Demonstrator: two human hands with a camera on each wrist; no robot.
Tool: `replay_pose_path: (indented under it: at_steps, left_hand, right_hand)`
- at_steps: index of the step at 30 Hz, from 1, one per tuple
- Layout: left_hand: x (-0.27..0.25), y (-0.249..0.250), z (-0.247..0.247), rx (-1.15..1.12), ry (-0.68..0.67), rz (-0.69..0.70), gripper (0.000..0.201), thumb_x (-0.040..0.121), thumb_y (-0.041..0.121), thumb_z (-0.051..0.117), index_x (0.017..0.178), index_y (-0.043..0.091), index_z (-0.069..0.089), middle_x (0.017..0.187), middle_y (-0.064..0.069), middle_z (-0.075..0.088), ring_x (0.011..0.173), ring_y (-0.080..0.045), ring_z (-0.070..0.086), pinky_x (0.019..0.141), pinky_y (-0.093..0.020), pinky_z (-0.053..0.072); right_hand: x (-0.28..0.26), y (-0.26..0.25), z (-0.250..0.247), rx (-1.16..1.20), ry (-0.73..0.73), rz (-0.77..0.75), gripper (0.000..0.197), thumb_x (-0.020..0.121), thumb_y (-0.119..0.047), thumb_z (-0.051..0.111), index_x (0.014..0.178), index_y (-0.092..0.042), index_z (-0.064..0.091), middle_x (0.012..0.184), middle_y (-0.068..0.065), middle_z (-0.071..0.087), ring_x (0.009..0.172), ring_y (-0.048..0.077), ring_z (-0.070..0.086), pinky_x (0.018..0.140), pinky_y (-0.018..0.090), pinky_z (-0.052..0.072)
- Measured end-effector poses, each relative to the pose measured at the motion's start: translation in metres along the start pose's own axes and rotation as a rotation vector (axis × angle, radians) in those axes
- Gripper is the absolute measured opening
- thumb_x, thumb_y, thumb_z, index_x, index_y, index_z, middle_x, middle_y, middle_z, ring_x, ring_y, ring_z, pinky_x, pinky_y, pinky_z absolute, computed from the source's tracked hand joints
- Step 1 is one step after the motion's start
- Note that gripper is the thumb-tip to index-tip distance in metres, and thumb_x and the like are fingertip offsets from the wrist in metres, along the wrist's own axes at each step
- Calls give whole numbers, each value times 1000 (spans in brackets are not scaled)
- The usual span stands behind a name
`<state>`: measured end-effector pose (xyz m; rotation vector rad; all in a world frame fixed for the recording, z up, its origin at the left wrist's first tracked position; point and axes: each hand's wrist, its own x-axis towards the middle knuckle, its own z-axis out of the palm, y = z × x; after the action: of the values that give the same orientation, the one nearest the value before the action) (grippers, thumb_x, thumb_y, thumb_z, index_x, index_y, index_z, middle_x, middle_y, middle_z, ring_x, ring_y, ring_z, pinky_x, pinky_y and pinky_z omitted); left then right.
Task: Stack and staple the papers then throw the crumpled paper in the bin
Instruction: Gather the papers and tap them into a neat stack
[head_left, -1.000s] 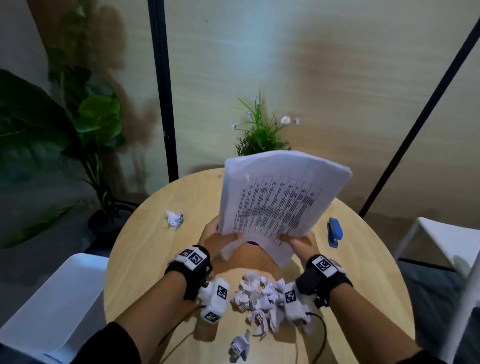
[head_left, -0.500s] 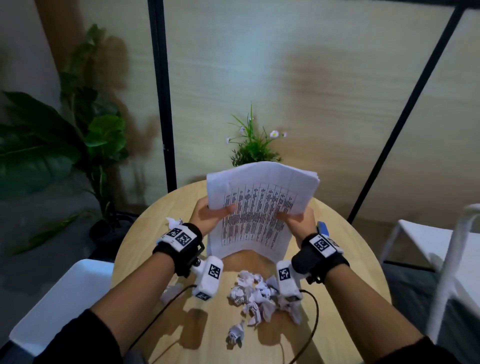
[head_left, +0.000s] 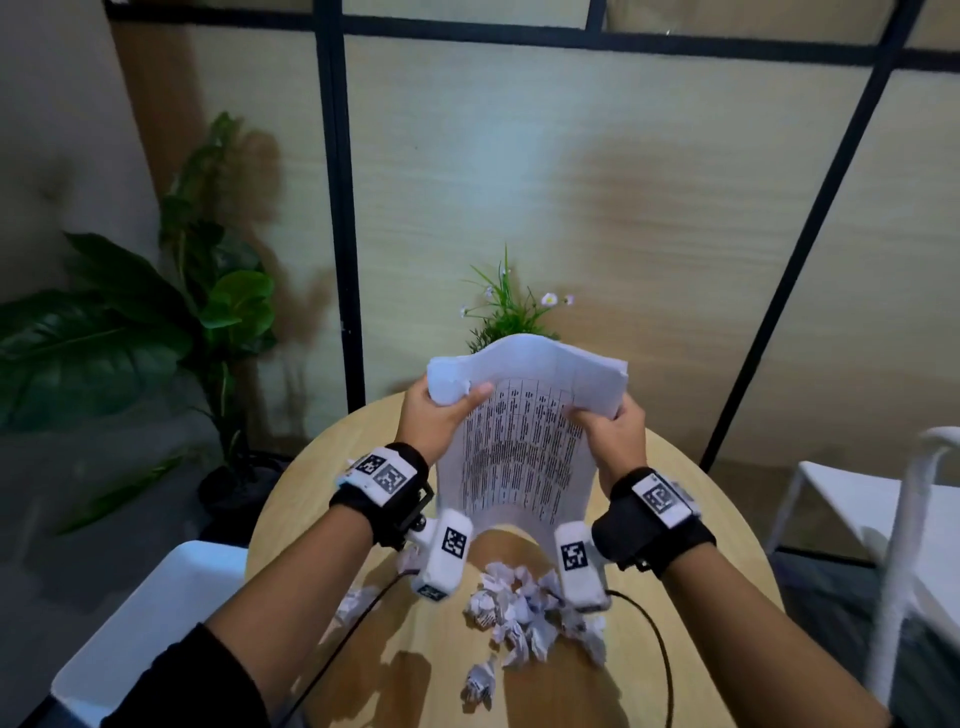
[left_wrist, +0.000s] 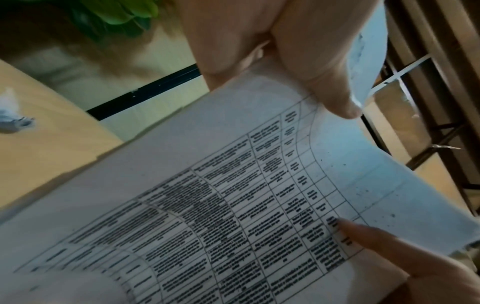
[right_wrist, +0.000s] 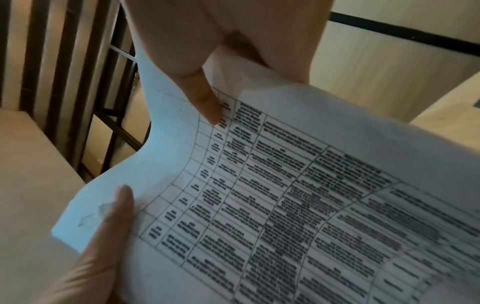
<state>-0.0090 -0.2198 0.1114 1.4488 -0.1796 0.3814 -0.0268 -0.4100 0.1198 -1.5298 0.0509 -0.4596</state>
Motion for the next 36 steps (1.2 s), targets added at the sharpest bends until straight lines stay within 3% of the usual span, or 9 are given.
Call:
replay_pose_path:
  at_steps: [4,8,12,15,21,25,30,34,36]
  left_hand:
    - [-10,-19,-3,36,1,-85,32,74,8,76,104,0,65,90,-6,67,76,-10,62,65,-12,52]
    - [0,-6,-3,36,12,-74,24,77,9,73,99,8,64,87,0,66,76,-7,61,62,-4,51]
    - [0,-4,-4,84,-44,-66,17,81,11,69,98,11,64,89,-1,65,77,-6,60,65,-6,50]
    - [-6,-15,-4,85,-59,-130,32,78,8,72,108,1,64,85,4,66,76,-4,61,58,-5,50]
    - [12,6,-11,111,-163,-118,35,68,8,80,98,15,65,91,5,69,83,-9,66,75,-14,54]
    - [14,10,-12,102,-156,-86,28,71,5,78,94,13,64,89,5,69,74,1,66,73,-14,54]
    - [12,10,-13,238,-312,-105,34,71,7,78,100,15,63,98,-2,68,90,-14,65,82,-21,52]
    - [16,21,-12,242,-231,-48,37,73,5,76,108,2,63,90,3,67,73,7,65,69,-4,50]
    - [11,22,-14,205,-184,-60,37,74,3,75,109,0,63,92,1,67,75,4,66,72,-6,52]
  right_hand:
    - [-15,22,-2,-72,-13,84,24,77,8,63,91,-11,58,92,15,64,88,28,62,80,40,53]
    - [-2,15,-8,-52,21,67,22,78,9,64,86,-10,58,94,15,63,84,25,58,72,32,48]
    - [-1,22,-14,-37,-1,86,21,80,7,64,96,-6,60,99,18,64,88,26,59,78,36,47]
    - [-11,40,-18,-106,-14,142,27,79,3,67,104,-1,61,105,21,66,94,31,62,84,41,51]
    - [4,17,-21,-54,-38,97,35,70,11,70,98,-5,58,86,8,65,78,23,61,65,28,51]
    - [11,0,-16,-32,-30,66,29,71,15,64,92,-4,59,76,4,61,66,14,57,52,16,50]
    - [6,6,-16,-88,-155,117,33,70,12,70,98,-2,60,82,6,64,73,16,60,64,26,49]
    - [12,-1,-15,-10,-90,89,32,68,13,71,93,-3,61,85,9,65,79,21,61,65,28,50]
    - [11,1,-15,-5,-86,81,32,68,13,71,95,-2,61,89,13,66,82,25,63,65,28,51]
